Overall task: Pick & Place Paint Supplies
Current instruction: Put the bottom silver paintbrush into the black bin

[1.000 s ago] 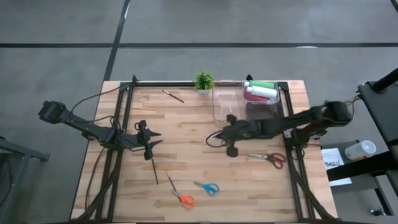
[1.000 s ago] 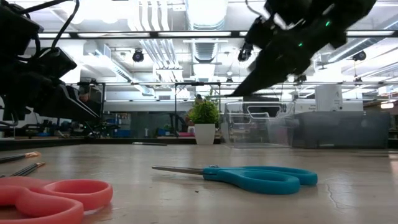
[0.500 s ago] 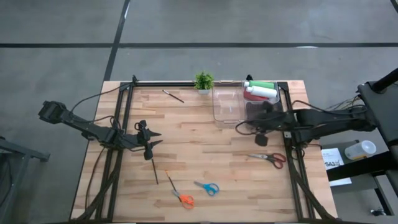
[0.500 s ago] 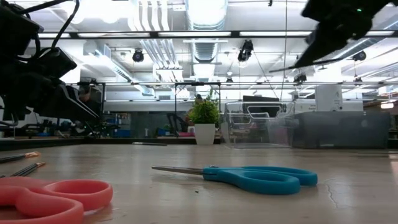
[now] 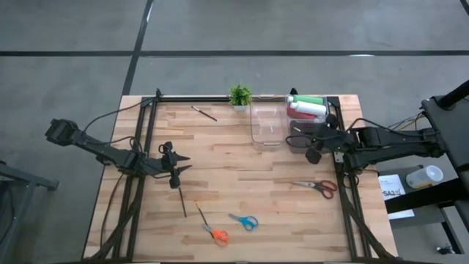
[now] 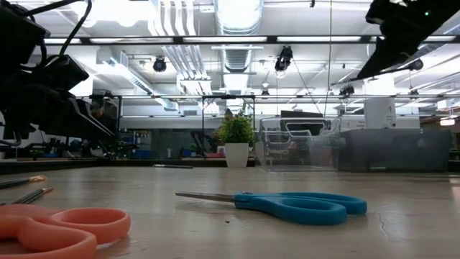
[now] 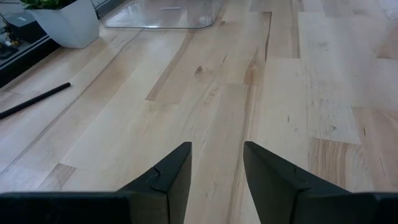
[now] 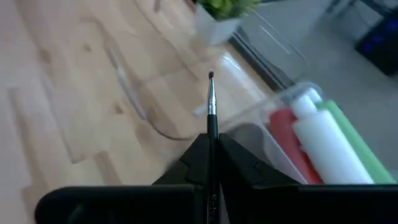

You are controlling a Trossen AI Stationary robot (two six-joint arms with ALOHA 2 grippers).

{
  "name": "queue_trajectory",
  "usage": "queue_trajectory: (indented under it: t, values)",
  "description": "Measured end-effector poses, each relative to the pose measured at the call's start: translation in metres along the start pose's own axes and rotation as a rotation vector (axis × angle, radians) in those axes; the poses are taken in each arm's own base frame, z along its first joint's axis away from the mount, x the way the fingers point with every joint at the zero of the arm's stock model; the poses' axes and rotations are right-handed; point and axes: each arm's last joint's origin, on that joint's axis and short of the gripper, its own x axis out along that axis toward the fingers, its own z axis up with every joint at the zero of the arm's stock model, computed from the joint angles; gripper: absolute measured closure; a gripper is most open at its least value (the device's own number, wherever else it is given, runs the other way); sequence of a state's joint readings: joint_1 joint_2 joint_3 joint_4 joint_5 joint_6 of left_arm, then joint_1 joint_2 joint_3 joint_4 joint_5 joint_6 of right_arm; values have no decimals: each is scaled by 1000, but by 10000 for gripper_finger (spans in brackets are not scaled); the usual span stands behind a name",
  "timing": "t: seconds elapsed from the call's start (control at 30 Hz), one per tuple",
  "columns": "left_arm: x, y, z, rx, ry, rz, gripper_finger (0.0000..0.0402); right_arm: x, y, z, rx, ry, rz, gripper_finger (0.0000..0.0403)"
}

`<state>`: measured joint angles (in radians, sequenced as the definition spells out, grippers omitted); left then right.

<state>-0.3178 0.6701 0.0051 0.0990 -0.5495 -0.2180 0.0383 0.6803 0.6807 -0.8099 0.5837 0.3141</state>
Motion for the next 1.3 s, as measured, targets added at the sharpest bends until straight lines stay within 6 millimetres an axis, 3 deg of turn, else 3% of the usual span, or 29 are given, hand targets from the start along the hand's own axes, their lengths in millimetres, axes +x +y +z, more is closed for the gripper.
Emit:
queue_trajectory:
  t: [0.67, 0.97, 1.3]
  values:
    - [0, 0, 0, 0, 0, -1, 247, 23, 11, -6, 59, 218, -99, 385]
    - [0, 0, 0, 0, 0, 0, 247, 39, 3, -12, 228, 419, -87, 385]
    - [0, 0, 0, 0, 0, -1, 247, 58, -9, -12, 278, 485, -210, 385]
